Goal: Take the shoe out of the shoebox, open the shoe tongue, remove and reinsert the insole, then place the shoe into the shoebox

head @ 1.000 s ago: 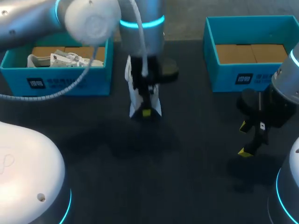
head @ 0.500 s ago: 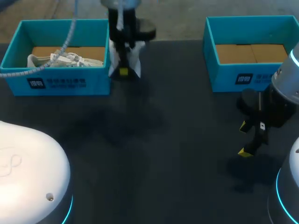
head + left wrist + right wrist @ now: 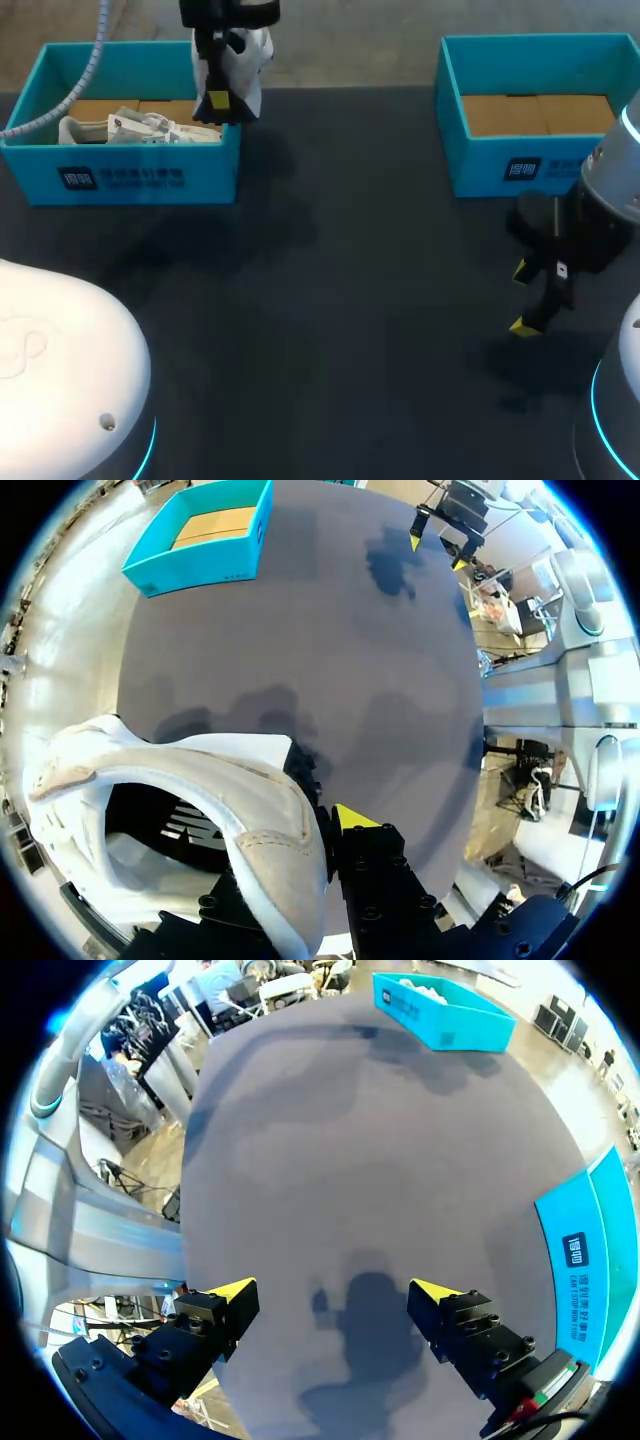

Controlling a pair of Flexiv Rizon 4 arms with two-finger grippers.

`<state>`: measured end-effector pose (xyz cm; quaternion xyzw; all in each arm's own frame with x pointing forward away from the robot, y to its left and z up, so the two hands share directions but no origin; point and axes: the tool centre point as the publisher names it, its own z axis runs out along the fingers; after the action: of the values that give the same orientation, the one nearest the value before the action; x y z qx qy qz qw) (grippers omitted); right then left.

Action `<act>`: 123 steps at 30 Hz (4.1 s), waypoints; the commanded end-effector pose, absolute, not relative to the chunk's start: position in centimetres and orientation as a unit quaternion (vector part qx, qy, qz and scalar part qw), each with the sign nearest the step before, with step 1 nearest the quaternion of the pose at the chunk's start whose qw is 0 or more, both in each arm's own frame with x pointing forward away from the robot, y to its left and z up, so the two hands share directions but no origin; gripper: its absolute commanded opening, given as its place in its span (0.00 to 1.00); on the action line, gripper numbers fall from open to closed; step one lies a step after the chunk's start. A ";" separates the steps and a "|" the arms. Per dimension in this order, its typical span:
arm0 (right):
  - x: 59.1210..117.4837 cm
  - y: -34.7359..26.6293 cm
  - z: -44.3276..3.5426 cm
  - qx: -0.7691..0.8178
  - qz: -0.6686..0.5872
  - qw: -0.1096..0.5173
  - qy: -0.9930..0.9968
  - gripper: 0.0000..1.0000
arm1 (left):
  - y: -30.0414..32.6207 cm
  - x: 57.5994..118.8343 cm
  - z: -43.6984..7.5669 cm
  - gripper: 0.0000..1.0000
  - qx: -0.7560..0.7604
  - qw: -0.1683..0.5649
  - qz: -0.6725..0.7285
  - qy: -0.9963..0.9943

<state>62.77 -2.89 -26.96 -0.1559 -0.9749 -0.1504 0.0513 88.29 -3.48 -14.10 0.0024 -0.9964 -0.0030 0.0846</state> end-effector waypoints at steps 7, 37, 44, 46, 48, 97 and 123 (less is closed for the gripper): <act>62.6 -2.9 -27.0 -0.156 -0.150 0.050 -0.975 1.00 | -3.5 88.1 -14.0 0.00 0.002 0.082 -0.004 -0.997; 62.6 -2.9 -27.0 -0.156 -0.150 0.050 -0.975 1.00 | -2.2 90.2 -12.9 0.00 0.008 0.050 -0.003 -0.999; 62.6 -2.9 -27.0 -0.156 -0.150 0.050 -0.975 1.00 | -0.8 92.8 -11.7 0.00 0.004 0.064 0.010 -0.998; 62.6 -2.9 -27.0 -0.156 -0.150 0.050 -0.975 1.00 | -0.3 93.5 -11.6 0.00 0.007 0.060 0.009 -0.998; 62.6 -2.9 -27.0 -0.156 -0.150 0.050 -0.975 1.00 | 0.6 94.8 -11.4 0.00 -0.003 0.072 0.012 -0.997; 62.6 -2.9 -27.0 -0.156 -0.150 0.050 -0.975 1.00 | 20.5 107.3 -16.0 0.00 -0.041 0.069 -0.025 -0.996; 62.6 -2.9 -27.0 -0.156 -0.150 0.050 -0.975 1.00 | 23.9 108.7 -17.4 0.00 -0.353 0.043 -0.077 -0.932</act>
<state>62.77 -2.89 -26.96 -0.1559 -0.9749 -0.1504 0.0512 109.42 23.67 -17.27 -0.2605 -0.9621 -0.0499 0.0637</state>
